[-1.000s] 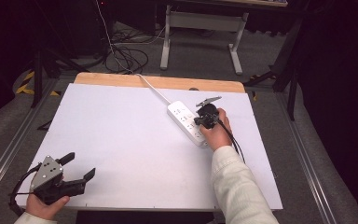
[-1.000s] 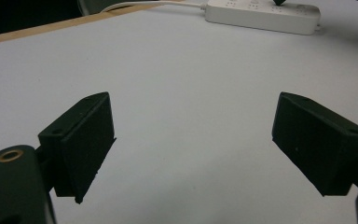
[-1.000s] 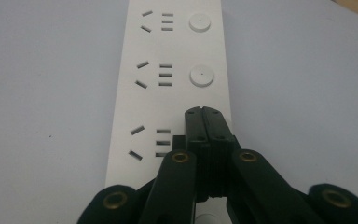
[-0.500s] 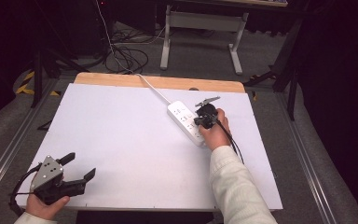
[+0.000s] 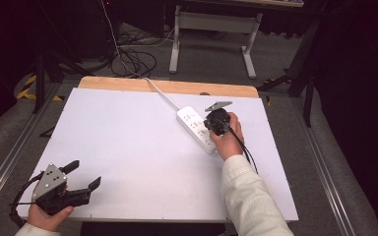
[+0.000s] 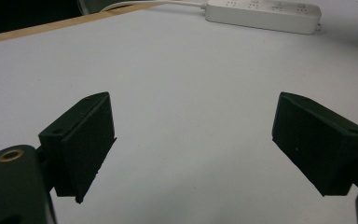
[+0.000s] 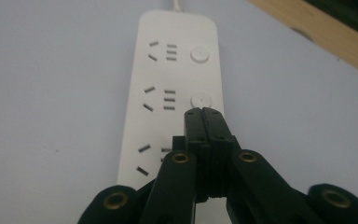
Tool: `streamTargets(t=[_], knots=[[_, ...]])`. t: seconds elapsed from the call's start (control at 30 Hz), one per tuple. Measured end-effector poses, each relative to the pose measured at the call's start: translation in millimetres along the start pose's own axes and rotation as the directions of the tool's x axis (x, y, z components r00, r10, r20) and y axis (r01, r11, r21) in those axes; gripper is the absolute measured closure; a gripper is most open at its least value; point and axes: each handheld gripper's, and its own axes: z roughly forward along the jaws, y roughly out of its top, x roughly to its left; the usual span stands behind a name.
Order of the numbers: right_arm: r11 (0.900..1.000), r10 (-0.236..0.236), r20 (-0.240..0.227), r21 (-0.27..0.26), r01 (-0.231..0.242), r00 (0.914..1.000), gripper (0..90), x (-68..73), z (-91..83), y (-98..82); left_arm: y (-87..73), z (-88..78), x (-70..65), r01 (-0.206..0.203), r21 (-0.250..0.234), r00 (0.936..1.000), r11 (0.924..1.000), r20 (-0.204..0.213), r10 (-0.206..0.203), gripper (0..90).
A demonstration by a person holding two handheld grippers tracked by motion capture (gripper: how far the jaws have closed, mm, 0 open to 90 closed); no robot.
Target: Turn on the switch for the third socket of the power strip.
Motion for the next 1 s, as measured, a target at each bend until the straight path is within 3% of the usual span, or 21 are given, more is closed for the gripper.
streamTargets(t=[0.6, 0.83, 0.87, 0.97, 1.0], knots=[[0.993, 0.034, -0.07, -0.114, -0.041, 0.997, 90.0, 1.1, -40.0, 8.0, 0.4, 0.1, -0.6, 0.0, -0.003, 1.0, 1.0, 0.003, 0.0, 13.3], [0.991, 0.03, -0.079, -0.125, -0.04, 0.9965, 90.0, 0.8, -46.6, 7.8, 0.7, 1.5, -0.7, 0.001, -0.002, 1.0, 1.0, 0.006, -0.001, 13.3], [0.99, 0.038, -0.08, -0.133, -0.048, 0.9961, 84.3, 1.0, -48.7, 7.7, 0.7, 1.5, -0.7, 0.002, -0.004, 1.0, 1.0, 0.006, -0.002, 13.2], [0.989, 0.037, -0.083, -0.142, -0.049, 0.9959, 80.9, 1.3, -50.7, 7.7, 0.8, 1.0, -0.5, 0.004, -0.007, 1.0, 1.0, 0.006, -0.004, 13.2], [0.987, 0.032, -0.081, -0.153, -0.044, 0.9962, 75.5, 2.4, -54.2, 7.9, 0.7, 0.9, -0.5, 0.004, -0.006, 1.0, 1.0, 0.006, -0.004, 13.2]])
